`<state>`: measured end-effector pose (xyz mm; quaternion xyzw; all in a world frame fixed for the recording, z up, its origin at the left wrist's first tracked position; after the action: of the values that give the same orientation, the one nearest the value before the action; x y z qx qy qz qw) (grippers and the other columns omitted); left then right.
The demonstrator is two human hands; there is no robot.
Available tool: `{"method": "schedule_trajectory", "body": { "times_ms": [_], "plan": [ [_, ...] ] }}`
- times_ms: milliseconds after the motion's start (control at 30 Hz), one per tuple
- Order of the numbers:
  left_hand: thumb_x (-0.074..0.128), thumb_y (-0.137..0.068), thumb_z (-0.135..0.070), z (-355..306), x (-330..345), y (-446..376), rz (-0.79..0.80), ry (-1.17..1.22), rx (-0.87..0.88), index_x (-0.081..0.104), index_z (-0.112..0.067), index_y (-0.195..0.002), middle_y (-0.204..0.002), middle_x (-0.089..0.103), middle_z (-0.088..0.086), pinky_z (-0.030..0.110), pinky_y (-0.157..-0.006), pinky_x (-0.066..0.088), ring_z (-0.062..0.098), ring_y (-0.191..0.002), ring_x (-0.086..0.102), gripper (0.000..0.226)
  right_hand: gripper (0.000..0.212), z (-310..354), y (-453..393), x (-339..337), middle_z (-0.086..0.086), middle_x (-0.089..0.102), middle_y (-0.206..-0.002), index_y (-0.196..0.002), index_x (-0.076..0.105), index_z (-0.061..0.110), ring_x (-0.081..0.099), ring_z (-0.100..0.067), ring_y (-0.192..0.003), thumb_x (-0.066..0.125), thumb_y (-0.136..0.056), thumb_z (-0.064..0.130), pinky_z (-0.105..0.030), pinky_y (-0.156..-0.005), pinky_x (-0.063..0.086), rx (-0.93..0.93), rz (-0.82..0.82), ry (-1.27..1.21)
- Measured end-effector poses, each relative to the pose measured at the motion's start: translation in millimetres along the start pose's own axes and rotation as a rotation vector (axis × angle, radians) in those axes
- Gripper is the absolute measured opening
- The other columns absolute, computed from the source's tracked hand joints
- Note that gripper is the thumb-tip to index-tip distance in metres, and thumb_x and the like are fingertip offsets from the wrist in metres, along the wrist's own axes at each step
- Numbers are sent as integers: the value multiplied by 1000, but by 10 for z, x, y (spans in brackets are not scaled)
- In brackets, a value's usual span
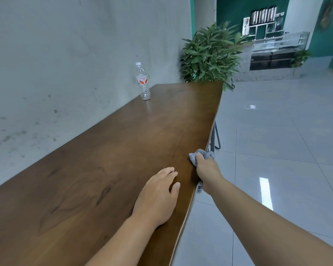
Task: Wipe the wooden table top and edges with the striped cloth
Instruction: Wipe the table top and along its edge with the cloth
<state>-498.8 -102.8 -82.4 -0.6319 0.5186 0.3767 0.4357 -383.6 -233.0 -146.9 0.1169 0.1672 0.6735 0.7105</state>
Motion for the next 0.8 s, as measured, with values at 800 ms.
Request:
{"method": "schedule_trajectory", "body": {
  "times_ms": [800],
  "plan": [
    [33, -101, -45, 20, -56, 271, 5, -46, -56, 30, -35, -148, -155, 23, -20, 20, -113, 18, -1, -142, 19, 48, 60, -115, 317, 53, -10, 43, -148, -154, 25, 16, 46, -30, -129, 35, -102, 45, -45, -106, 41, -5, 44, 44]
  ]
}}
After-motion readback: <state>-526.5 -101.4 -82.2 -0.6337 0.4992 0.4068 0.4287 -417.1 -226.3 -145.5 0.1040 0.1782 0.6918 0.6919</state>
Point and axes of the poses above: each hand's wrist, its own y-axis away from the middle knuckle, its own x-axis out of the palm, z = x × y, the point moved 9 cm from there along -y, towards the middle knuckle
